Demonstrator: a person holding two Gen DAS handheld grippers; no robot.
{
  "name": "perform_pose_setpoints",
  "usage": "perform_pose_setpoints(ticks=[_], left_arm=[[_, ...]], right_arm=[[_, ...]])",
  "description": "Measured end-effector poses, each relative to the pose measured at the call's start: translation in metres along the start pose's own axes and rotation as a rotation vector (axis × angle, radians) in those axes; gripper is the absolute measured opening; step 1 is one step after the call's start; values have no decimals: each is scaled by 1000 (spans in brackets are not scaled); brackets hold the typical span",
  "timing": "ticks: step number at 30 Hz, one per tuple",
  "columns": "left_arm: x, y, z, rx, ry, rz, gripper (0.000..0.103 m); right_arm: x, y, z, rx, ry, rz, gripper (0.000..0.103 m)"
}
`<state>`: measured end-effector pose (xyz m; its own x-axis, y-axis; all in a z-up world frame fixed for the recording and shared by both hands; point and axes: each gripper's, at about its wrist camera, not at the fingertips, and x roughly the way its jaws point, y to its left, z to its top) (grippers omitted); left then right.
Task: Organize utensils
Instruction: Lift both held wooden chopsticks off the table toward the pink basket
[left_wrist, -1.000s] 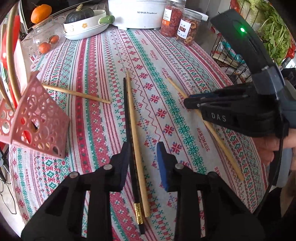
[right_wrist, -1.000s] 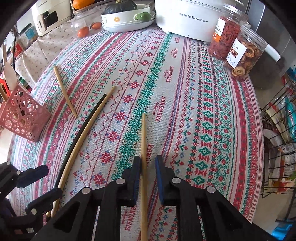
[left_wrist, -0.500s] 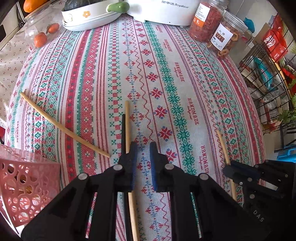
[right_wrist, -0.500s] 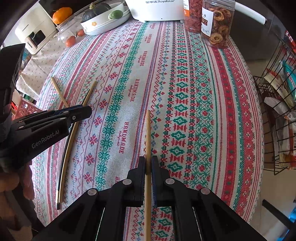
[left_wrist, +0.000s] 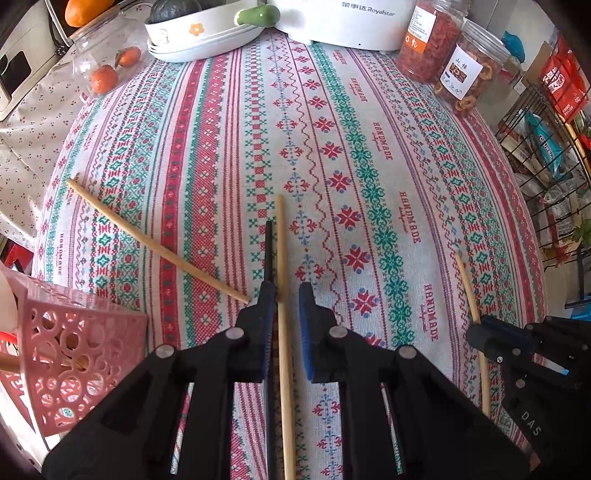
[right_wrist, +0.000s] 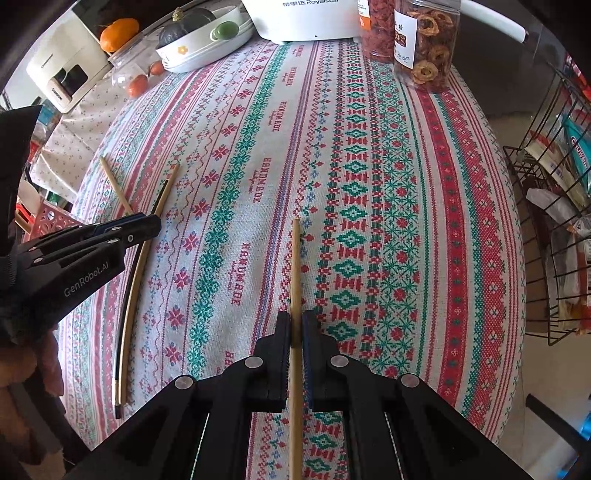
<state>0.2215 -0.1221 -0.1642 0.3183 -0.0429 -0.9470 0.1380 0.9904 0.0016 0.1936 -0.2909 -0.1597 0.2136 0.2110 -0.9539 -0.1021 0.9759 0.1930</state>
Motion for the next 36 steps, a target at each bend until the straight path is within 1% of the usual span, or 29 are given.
perform_pose_setpoints(ticks=[2,5,10,11,12,14,15,17,19,24,27,32,36], left_arm=[[1,0,0,4,1,-1,15],[6,-1,7,24,-4,20,15],[13,-12,20,59,-7,78,15],[14,-13,21,70,-10,94,13],[15,-15,21,81,-13,112,7],[17,-18,19,93,-2,115,6],[16,-18,18,93,-12,113,6],[12,-19,12,92,-21,63,6],[5,-19,6,89,-33,17,6],[-26,-23,-7,98,-95,-48,6],[-51,-22,-15,117,-149,-81,6],[-90,-19,-37,149,-245,-129,6],[-115,-9,-58,179,-322,-170,6]], right_arm=[[-1,-2,0,2,0,3,6],[2,2,2,1,-3,0,7],[4,10,2,-38,-24,-20,7],[5,13,2,-51,-34,-29,7],[5,16,1,-66,-42,-43,7],[6,22,-1,-93,-52,-76,7],[6,24,-2,-104,-56,-90,7],[6,26,-3,-105,-55,-95,7],[5,27,-5,-95,-49,-77,6],[-11,23,-8,-54,-95,-46,6],[-28,21,-13,-26,-143,-20,6],[-59,25,-26,5,-242,16,6],[-83,37,-42,0,-330,9,6]])
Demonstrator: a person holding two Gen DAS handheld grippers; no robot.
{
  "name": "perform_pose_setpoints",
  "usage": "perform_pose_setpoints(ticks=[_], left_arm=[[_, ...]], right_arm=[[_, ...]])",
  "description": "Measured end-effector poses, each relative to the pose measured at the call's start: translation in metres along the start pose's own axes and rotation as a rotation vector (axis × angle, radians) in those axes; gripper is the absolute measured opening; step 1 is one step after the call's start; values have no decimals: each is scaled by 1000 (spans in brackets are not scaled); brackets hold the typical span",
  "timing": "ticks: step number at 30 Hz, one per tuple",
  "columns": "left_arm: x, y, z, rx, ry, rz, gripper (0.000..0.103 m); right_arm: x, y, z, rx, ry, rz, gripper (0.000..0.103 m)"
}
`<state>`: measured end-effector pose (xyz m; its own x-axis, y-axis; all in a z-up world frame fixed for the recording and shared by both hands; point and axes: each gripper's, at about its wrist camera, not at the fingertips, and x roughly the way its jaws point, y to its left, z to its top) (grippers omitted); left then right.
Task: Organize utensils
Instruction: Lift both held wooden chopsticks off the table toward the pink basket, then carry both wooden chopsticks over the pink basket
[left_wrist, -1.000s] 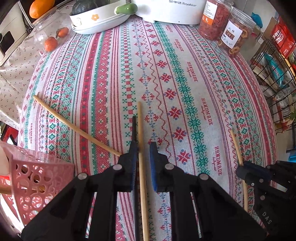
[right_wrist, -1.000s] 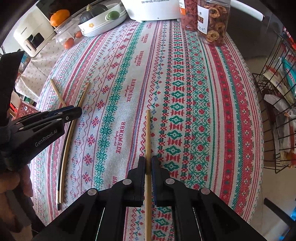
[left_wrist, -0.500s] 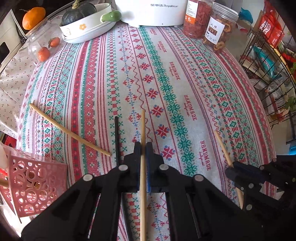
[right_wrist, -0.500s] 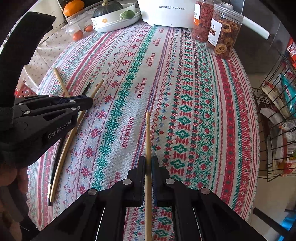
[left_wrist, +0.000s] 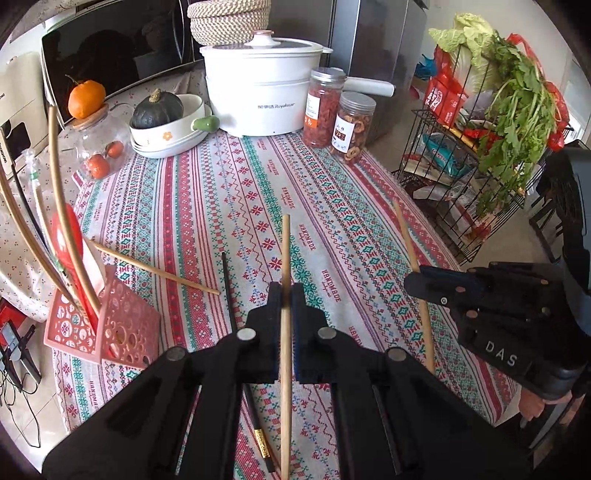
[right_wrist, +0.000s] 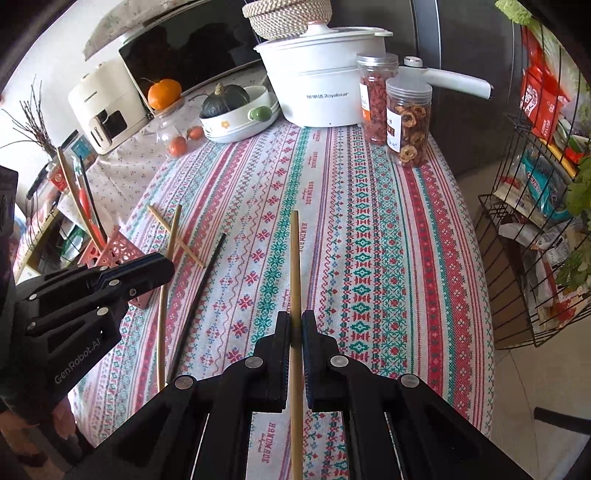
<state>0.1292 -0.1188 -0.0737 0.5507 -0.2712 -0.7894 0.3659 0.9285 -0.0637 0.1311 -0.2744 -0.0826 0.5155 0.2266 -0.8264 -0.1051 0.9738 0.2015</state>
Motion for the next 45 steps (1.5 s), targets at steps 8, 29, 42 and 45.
perform_pose_setpoints(ticks=[8,29,42,45], left_arm=[[-58,9,-24,41,-154,-51,6],[-185,58,-29,-73,-539,-134,4],[-202,103,-14,-97,-469,-89,0],[-159,105,-29,-91,-278,-106,16]], right_arm=[[-46,33,-11,-54,-146,-16,6],[-119,89,7,-135,-405,68,6],[-132,135,33,-164,-486,186,6],[-123,132,33,-166,-460,173,6]])
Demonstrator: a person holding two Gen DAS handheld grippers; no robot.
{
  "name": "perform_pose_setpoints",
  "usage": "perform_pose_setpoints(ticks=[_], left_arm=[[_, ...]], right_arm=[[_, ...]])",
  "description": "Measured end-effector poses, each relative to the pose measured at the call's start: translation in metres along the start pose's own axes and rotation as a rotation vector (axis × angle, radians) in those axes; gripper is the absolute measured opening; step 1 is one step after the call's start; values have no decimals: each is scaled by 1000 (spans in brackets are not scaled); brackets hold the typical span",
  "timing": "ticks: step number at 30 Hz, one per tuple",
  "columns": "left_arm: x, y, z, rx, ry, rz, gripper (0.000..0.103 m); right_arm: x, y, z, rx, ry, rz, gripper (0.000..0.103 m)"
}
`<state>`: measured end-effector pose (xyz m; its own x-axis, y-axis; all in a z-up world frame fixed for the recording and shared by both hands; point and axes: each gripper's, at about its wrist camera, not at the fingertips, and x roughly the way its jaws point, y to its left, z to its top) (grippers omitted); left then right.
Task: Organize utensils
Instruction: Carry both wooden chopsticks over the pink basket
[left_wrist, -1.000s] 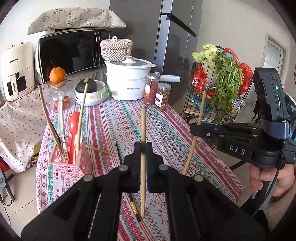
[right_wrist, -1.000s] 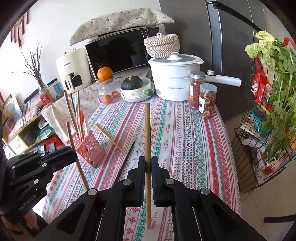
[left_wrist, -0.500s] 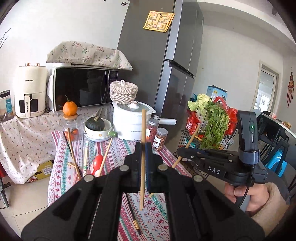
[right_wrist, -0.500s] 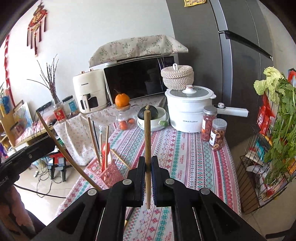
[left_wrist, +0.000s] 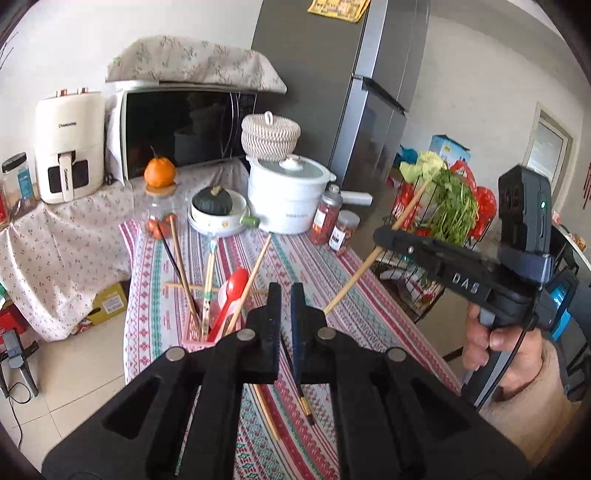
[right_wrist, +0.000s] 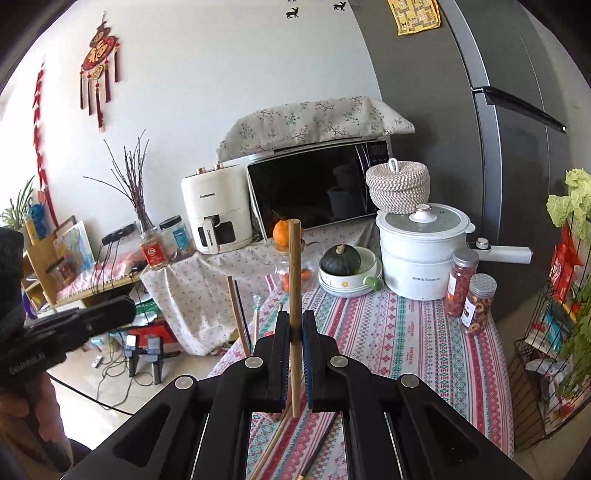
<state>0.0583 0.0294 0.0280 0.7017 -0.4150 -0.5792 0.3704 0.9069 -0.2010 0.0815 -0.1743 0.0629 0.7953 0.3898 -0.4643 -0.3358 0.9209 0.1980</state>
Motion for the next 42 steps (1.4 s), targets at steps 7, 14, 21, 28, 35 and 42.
perform_pose_setpoints(ticks=[7,14,21,28,35,42], left_arm=[[87,25,-64,-147,274,41,59],[156,31,-94,-154,367,135,40],[186,25,-112,-69,422,204,10],[171,0,-125,49,653,35,8],[169,-19,-122,128,635,65,21],[206,-21,-102,128,623,133,19]], right_arm=[[19,-28,-21,36,108,-29,6],[33,-54,-36,62,177,-51,6],[36,-71,-44,76,213,-72,6],[33,-83,-49,91,247,-91,6],[32,-85,-52,107,262,-92,6],[35,-84,-55,102,278,-100,6]])
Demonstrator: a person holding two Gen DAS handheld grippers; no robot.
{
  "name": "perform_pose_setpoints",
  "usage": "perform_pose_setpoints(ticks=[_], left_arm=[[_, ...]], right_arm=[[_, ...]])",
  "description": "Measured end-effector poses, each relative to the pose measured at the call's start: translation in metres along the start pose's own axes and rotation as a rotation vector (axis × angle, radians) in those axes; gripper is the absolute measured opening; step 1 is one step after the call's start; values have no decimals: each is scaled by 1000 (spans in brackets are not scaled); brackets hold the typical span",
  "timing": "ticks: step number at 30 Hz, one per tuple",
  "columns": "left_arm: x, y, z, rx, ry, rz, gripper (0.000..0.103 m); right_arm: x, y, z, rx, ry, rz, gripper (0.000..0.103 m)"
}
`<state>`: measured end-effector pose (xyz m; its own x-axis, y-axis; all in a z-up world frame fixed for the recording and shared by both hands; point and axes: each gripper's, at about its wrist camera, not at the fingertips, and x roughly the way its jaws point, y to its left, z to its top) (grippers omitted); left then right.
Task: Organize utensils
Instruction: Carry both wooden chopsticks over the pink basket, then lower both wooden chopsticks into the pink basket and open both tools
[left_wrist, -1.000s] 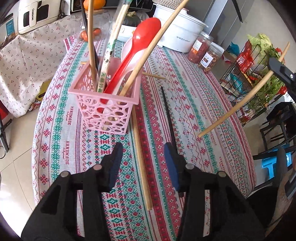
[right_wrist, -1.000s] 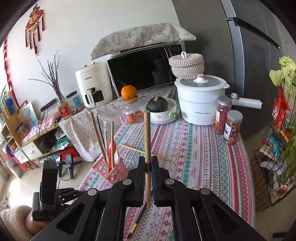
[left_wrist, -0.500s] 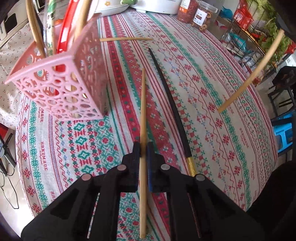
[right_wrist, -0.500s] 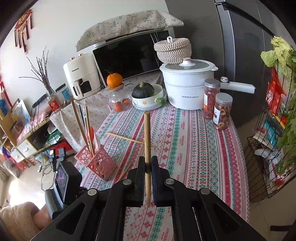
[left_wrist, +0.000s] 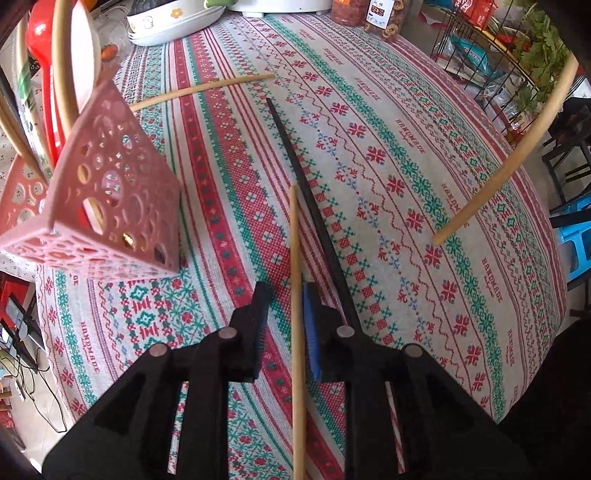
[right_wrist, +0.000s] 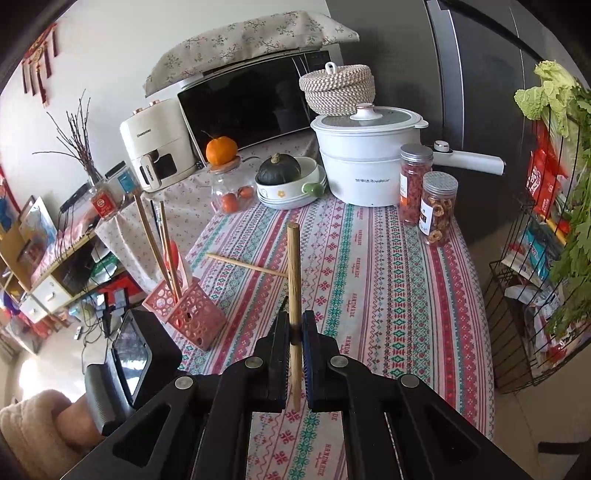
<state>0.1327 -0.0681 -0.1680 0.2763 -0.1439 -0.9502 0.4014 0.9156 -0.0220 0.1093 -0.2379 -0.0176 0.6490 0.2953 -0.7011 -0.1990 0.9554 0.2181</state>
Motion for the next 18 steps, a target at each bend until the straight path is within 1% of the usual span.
perform_pose_setpoints(ticks=[1,2,4,6,8,11,18], left_arm=[[0,-2,2,10,-5,5,16],[1,-5,3,21,-5,4,9],[-1,-9,0,39,-3,25,7],[-7,-13,-2,47,-30,46,7],[-25,-13,-10,45,-92,49,7],[-64,-7,-25,20,-198,22,7],[-148,10,-50,-13,-434,14,7]], right_arm=[[1,0,0,1,4,0,6],[2,0,-1,3,7,-2,6],[3,1,0,2,8,-2,6],[3,4,0,-4,6,1,6],[1,9,0,-11,-1,8,6],[-4,17,1,-27,-18,18,6],[-20,38,3,-72,-71,42,6]])
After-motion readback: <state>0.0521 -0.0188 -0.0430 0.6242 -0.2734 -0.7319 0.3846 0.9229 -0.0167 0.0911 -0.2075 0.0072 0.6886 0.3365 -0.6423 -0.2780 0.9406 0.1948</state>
